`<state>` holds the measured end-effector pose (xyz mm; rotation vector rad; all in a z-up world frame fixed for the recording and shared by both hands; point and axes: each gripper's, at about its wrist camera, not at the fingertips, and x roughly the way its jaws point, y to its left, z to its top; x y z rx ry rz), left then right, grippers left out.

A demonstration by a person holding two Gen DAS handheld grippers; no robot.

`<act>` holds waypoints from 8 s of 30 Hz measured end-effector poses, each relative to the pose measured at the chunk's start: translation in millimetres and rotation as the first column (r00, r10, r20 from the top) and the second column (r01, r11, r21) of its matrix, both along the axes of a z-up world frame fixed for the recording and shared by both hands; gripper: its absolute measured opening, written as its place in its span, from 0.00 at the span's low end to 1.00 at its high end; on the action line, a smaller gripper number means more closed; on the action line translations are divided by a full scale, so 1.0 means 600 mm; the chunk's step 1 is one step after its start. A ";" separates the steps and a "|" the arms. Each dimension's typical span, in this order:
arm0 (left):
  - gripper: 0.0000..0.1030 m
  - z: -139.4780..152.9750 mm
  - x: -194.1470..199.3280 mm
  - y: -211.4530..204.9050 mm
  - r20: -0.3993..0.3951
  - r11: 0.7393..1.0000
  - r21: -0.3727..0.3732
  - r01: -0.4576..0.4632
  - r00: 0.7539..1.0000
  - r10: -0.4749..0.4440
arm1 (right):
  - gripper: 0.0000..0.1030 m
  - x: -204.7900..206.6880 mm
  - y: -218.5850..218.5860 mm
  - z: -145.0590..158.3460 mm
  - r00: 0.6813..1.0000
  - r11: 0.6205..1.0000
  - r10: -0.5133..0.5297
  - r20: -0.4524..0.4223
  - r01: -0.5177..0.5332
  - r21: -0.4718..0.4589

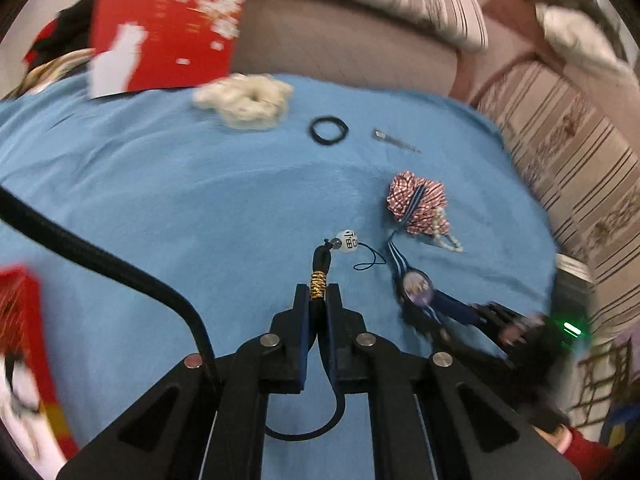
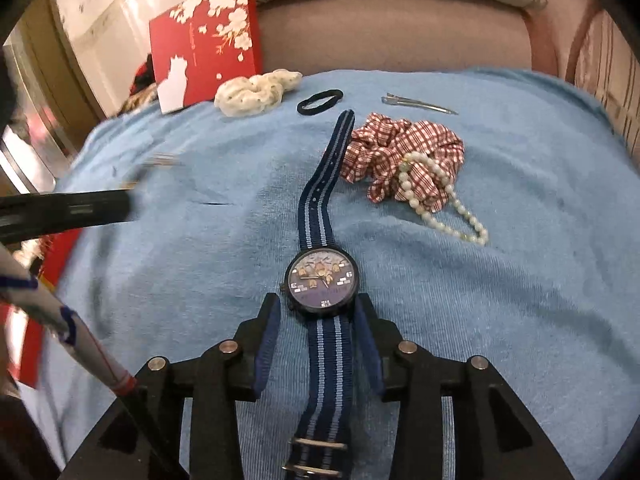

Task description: Organize jewelry

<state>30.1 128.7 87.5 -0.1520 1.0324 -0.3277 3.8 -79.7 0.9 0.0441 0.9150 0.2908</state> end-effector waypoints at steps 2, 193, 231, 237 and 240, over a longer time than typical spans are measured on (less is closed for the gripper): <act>0.07 0.026 -0.044 0.037 0.018 0.998 -0.039 -0.049 0.999 0.050 | 0.34 -0.001 -0.004 0.005 1.000 1.000 -0.013 -0.021 0.013 0.023; 0.08 0.024 -0.062 0.060 -0.016 0.972 -0.107 -0.208 0.978 0.208 | 0.06 0.004 -0.009 0.041 0.999 0.986 0.050 0.005 -0.050 0.161; 0.10 -0.049 -0.127 0.555 -0.141 0.722 -0.175 -0.669 0.743 0.654 | 0.07 -0.189 0.576 0.157 0.725 0.716 0.687 -0.050 -0.663 0.217; 0.10 -0.072 -0.119 0.559 -0.166 0.748 -0.167 -0.643 0.766 0.621 | 0.07 -0.166 0.580 0.074 0.767 0.782 0.624 -0.151 -0.608 0.141; 0.11 -0.071 -0.122 0.559 -0.157 0.756 -0.167 -0.633 0.774 0.614 | 0.06 -0.165 0.566 0.054 0.790 0.804 0.593 -0.154 -0.591 0.061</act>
